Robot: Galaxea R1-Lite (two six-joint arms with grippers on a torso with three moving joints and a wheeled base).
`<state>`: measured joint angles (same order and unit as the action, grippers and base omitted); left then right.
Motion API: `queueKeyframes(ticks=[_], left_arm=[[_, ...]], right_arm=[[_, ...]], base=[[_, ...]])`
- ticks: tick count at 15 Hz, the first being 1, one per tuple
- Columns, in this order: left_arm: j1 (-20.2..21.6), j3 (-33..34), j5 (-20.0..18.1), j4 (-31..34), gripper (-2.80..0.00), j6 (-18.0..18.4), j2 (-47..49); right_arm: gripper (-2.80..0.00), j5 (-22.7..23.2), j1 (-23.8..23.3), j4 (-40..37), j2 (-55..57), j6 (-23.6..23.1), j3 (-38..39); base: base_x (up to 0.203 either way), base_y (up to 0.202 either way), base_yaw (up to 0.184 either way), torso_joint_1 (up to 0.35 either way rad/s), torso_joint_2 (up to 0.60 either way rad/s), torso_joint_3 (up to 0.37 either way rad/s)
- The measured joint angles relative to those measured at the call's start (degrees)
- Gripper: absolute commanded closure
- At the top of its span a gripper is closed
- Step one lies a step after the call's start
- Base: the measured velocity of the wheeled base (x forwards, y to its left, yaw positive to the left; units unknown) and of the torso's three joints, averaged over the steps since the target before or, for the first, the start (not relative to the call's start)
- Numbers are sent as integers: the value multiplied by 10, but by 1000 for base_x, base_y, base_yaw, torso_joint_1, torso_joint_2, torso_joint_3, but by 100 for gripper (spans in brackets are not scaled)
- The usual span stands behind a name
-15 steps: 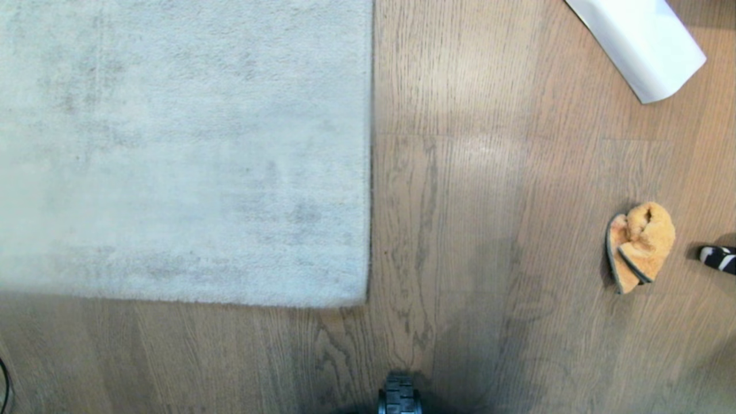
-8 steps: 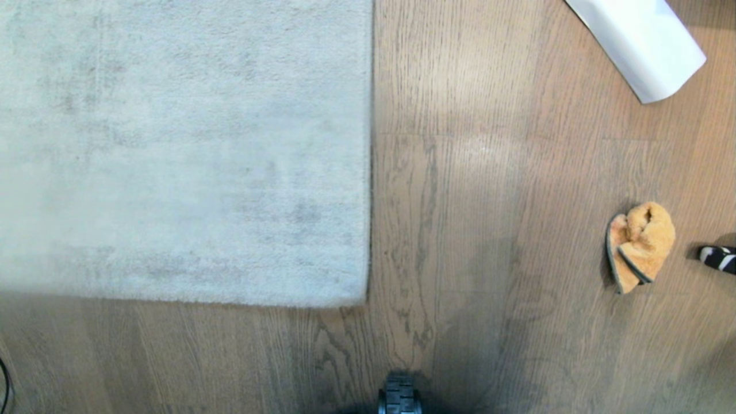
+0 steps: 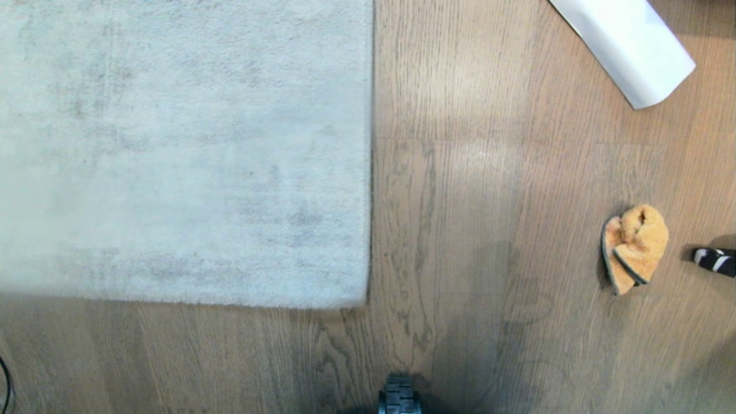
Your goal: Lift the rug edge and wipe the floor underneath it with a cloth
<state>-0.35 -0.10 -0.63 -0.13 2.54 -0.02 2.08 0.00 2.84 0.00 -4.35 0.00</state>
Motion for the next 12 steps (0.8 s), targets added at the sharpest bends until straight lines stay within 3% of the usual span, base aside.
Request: queueKeyframes(ticks=[12], left_arm=[[0, 0, 3, 0, 0, 0, 0]], right_arm=[[0, 0, 0, 0, 0, 0, 0]], base=[[0, 0, 0, 2, 2, 199]])
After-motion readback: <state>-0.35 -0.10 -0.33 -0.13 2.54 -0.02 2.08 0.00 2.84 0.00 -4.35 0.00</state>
